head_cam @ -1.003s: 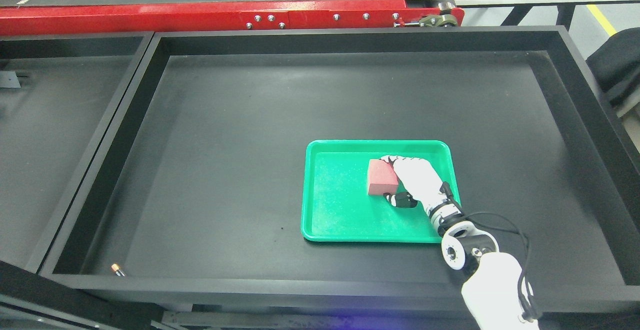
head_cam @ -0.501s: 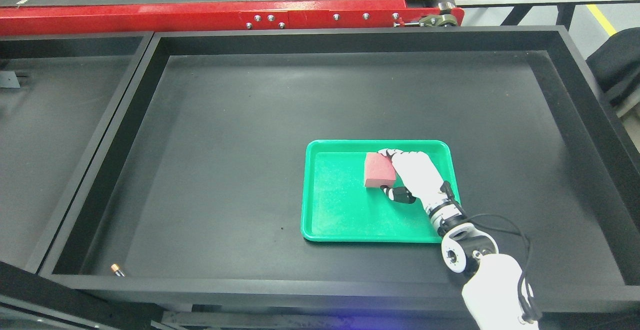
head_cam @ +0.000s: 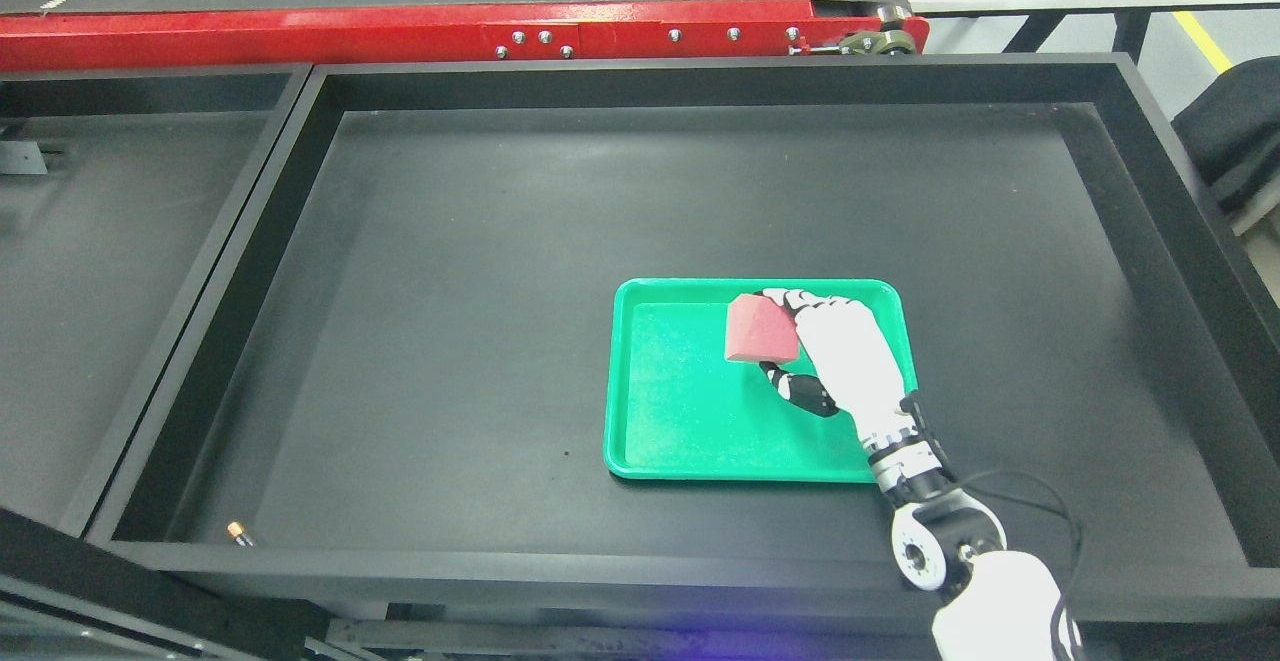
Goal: Pick pink block from left shelf to tray
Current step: 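Close the right hand fingers around the pink cube and lift it, then carry the pink cube in the right hand while turning to the blue tray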
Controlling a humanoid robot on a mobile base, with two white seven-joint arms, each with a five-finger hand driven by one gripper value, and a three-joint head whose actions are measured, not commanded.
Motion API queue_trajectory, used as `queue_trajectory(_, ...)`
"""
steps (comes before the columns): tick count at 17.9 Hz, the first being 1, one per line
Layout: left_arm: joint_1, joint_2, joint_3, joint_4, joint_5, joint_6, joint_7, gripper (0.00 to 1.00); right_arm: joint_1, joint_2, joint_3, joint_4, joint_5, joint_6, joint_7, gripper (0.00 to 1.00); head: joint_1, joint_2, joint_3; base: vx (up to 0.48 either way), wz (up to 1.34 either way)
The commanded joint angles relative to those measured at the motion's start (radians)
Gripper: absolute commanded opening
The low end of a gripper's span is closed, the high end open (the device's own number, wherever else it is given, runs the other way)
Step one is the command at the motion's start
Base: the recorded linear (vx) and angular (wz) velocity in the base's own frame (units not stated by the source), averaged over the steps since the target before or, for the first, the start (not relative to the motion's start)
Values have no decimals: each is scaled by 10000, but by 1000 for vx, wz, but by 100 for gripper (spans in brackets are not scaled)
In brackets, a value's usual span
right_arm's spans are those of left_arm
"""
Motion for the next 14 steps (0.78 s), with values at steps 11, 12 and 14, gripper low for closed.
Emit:
queue_trajectory(11, -292, 175, 0, -175, 0, 4, -1, 100, 1686, -175, -265, -2488, -190, -183, -2931, 3, 0, 0, 0, -98, 113)
queue_trajectory(12, -307, 175, 0, -175, 0, 4, -1, 100, 1686, -175, -250, -2488, -190, -183, -2977, 3, 0, 0, 0, -151, 204)
queue_trajectory(14, -292, 175, 0, -175, 0, 4, -1, 100, 1671, -175, -250, -2488, -342, -183, -3100, 3, 0, 0, 0, -145, 243)
